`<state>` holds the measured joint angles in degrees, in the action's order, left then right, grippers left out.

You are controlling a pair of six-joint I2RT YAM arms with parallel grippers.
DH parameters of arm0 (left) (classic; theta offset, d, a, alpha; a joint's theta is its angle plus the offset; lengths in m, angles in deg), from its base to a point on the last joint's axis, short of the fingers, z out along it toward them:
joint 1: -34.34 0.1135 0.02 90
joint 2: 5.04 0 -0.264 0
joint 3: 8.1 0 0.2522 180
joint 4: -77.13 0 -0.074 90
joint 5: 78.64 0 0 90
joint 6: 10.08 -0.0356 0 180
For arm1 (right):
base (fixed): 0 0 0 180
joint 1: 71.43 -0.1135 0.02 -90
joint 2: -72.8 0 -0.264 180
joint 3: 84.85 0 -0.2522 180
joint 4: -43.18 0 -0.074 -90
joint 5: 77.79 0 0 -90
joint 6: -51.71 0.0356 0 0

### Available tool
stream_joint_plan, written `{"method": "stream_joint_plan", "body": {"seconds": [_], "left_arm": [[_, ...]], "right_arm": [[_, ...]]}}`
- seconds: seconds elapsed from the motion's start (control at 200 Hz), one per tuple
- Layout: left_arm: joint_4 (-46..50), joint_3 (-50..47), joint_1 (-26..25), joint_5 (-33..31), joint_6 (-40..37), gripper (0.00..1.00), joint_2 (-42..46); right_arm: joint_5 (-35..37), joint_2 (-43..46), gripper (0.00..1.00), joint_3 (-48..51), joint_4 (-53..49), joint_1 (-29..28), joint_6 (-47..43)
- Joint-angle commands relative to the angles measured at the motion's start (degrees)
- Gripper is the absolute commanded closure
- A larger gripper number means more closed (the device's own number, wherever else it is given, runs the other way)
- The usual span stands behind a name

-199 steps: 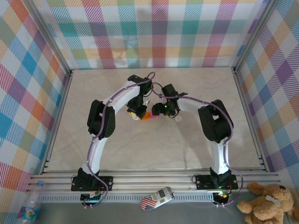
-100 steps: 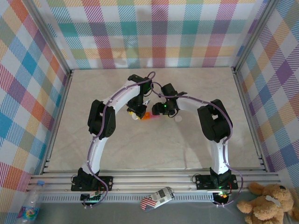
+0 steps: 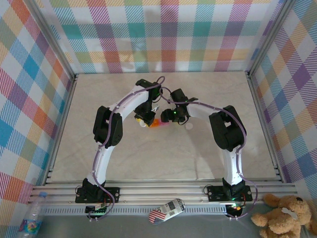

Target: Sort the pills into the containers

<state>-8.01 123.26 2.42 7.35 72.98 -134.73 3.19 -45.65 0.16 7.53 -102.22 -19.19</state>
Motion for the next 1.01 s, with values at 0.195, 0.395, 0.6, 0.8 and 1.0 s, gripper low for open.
{"method": "stream_joint_plan", "body": {"seconds": [0.195,0.395,0.6,0.8,1.0], "left_arm": [[3.4,1.2,-0.7,-2.3,-0.8,1.00,0.5],[3.8,1.3,-0.8,-4.1,-1.1,1.00,0.4],[3.7,1.4,-1.4,-4.0,-1.3,1.00,0.3],[3.9,1.1,-1.7,-3.2,-1.5,1.00,-0.5],[4.0,0.6,-2.1,-2.3,-1.4,1.00,-1.6]], "right_arm": [[-0.6,-5.8,0.35,1.3,0.8,-2.4,-1.5],[-0.6,-6.0,0.35,1.3,0.6,-2.5,-1.5],[-0.5,-6.1,0.35,1.3,0.5,-2.7,-1.6],[-0.5,-6.3,0.35,1.0,0.4,-2.9,-1.6],[-0.5,-6.4,0.35,0.8,0.3,-3.0,-1.6]]}}
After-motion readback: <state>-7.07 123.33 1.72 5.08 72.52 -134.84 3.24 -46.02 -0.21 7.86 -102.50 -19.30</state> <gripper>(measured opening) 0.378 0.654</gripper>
